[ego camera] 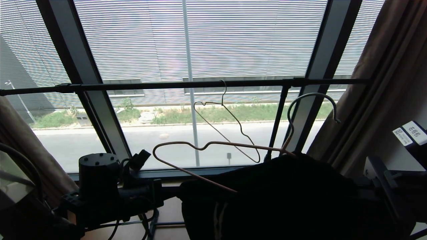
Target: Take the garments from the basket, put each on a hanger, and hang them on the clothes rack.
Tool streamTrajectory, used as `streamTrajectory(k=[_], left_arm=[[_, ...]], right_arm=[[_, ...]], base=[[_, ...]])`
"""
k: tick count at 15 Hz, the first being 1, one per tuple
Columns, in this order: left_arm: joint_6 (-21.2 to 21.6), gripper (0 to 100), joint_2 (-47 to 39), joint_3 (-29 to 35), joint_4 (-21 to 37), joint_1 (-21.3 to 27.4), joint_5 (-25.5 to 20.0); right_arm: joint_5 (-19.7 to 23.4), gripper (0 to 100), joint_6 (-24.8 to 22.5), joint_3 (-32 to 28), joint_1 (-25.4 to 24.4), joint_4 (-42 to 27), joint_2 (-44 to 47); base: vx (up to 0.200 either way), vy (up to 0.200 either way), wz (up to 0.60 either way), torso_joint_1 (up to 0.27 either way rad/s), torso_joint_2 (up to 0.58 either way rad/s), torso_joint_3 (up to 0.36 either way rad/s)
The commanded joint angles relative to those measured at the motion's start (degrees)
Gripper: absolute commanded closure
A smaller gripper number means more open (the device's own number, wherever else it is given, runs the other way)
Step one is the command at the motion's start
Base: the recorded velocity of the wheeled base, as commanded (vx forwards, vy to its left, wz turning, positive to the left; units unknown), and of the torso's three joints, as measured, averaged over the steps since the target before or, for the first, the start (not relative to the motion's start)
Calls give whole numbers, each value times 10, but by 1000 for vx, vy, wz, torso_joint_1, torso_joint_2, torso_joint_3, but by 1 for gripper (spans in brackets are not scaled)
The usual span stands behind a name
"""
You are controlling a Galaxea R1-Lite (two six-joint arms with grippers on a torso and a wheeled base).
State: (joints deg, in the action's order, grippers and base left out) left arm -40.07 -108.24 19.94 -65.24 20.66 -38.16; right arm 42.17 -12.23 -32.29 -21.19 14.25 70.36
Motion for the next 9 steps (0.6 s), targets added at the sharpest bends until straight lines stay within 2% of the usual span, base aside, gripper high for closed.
streamTrajectory(k=[1, 5, 9], left_arm=[[0, 100, 5, 2, 0, -14, 0], [1, 100, 6, 11, 0, -37, 0], [2, 100, 16, 19, 1, -41, 0]], right_arm=[[-1, 100, -1, 14, 11, 0, -2], [-2, 100, -12, 38, 27, -1, 4], [-5, 100, -72, 49, 58, -2, 31]], base=[[0, 0, 0, 0, 0, 0], [0, 0, 0, 0, 0, 0], [0, 0, 0, 0, 0, 0]])
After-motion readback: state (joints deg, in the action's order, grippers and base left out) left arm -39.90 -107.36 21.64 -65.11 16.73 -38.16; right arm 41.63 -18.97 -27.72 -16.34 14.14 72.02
